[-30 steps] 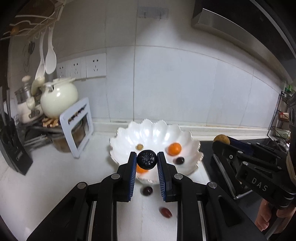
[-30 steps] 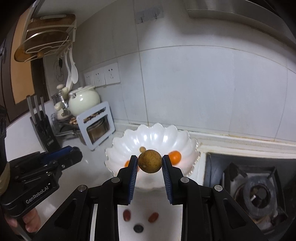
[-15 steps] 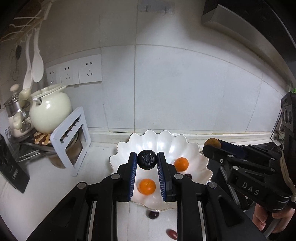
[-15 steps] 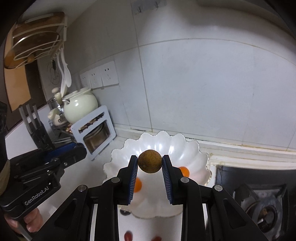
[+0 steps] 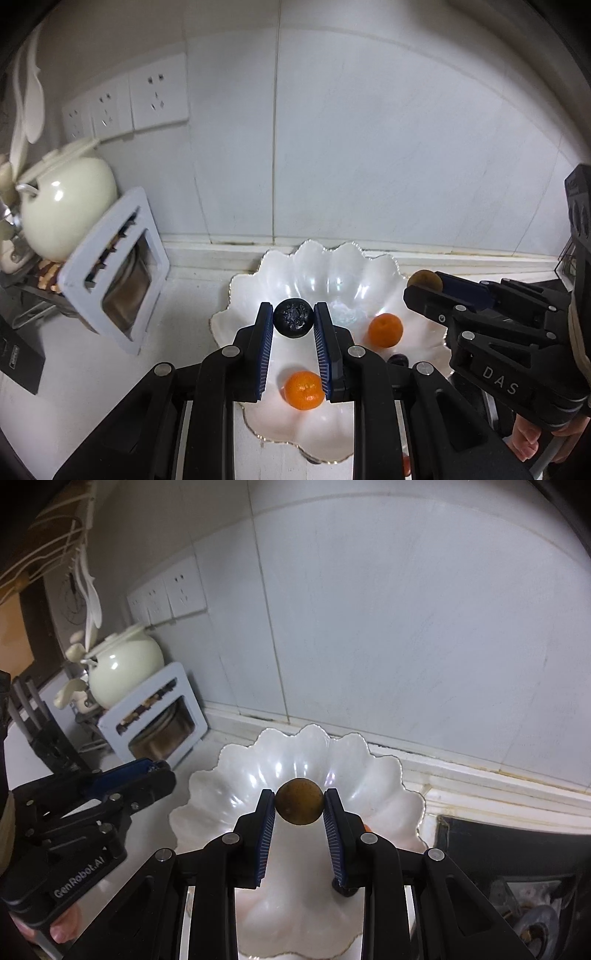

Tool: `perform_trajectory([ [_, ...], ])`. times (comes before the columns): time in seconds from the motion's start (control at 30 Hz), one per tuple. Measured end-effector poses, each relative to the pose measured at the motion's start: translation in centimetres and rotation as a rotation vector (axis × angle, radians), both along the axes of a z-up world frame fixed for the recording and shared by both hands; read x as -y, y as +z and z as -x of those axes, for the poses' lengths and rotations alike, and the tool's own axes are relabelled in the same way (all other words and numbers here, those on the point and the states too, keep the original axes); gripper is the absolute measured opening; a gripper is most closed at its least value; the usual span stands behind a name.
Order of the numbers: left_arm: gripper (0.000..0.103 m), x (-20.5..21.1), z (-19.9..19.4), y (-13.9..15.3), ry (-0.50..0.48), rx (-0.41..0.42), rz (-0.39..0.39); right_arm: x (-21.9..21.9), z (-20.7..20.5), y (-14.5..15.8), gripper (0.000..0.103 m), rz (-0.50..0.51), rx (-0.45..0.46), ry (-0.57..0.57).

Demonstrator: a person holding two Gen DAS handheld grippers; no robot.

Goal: Organize fruits
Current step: 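Lift and carry the blueberry and the brown fruit over the white bowl, then open the left tool to drop the blueberry while the right tool drops the brown fruit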

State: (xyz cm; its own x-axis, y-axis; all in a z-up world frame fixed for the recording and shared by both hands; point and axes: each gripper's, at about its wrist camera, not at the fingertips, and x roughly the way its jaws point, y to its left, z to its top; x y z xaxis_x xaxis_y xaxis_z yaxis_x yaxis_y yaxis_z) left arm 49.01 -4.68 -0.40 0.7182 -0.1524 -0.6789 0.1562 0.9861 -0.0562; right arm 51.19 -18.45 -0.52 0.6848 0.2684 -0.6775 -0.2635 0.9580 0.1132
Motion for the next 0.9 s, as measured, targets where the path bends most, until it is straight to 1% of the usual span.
perform_trajectory([
  [0.27, 0.023, 0.4, -3.8, -3.0, 0.013, -0.125, -0.001, -0.7, -3.7, -2.0, 0.029, 0.024, -0.092, 0.018],
  [0.4, 0.023, 0.2, -5.1, -4.6, 0.018, -0.179, -0.008, -0.9, -5.2, -3.6, 0.029, 0.036, -0.136, 0.021],
  [0.53, 0.023, 0.2, -5.9, -5.8, 0.003, -0.228, -0.006, -0.7, -6.2, -4.8, 0.029, 0.031, -0.175, 0.021],
  [0.77, 0.023, 0.6, -6.6, -7.1, -0.012, -0.259, -0.033, -0.6, -7.6, -6.7, 0.029, 0.036, -0.231, 0.019],
  [0.8, 0.025, 0.6, -6.7, -7.1, -0.011, -0.26, -0.04, -0.6, -7.6, -6.9, 0.029, 0.04, -0.234, 0.019],
  [0.83, 0.031, 0.6, -6.8, -7.1, -0.007, -0.261, -0.046, -0.6, -7.7, -7.0, 0.03, 0.041, -0.237, 0.018],
  [0.87, 0.038, 0.6, -6.9, -7.0, -0.003, -0.259, -0.048, -0.6, -7.8, -7.1, 0.032, 0.039, -0.241, 0.018],
  [0.9, 0.04, 0.5, -6.9, -6.9, 0.001, -0.256, -0.048, -0.5, -7.9, -7.2, 0.04, 0.037, -0.25, 0.012],
])
